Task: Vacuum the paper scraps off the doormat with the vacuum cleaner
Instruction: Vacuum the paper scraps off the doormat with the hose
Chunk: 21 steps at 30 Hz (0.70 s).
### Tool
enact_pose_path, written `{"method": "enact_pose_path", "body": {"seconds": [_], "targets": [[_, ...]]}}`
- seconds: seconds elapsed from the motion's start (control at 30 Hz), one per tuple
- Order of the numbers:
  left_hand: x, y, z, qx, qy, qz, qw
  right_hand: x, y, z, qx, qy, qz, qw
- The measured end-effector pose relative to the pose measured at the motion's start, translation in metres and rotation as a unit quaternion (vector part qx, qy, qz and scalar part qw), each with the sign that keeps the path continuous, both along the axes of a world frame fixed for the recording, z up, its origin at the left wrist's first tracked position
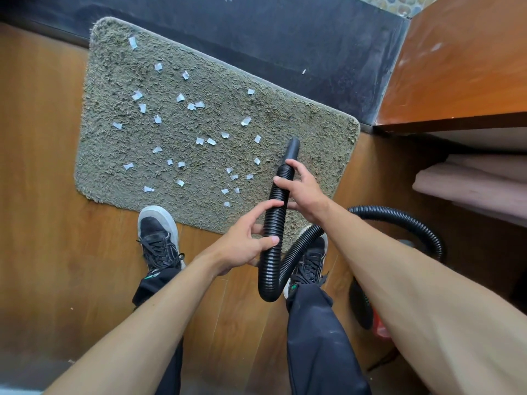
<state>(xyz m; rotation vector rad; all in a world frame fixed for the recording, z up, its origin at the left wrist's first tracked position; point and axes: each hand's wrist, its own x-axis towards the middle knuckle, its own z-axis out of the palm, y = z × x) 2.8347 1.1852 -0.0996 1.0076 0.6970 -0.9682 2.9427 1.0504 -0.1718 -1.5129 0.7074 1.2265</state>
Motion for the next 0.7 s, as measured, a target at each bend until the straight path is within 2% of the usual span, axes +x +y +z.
{"method": "enact_pose_path", "body": {"seconds": [0.37, 0.7], "targets": [[-0.045, -0.014, 0.014, -0.021, 0.056, -0.011, 0.998, -0.061, -0.022, 0.006, -0.026, 0.040, -0.013, 0.999], [-0.044, 0.008, 0.012, -0.015, 0.040, 0.007, 0.999, -0.053, 0.006, 0.001, -0.013, 0.016, 0.008, 1.000]]}}
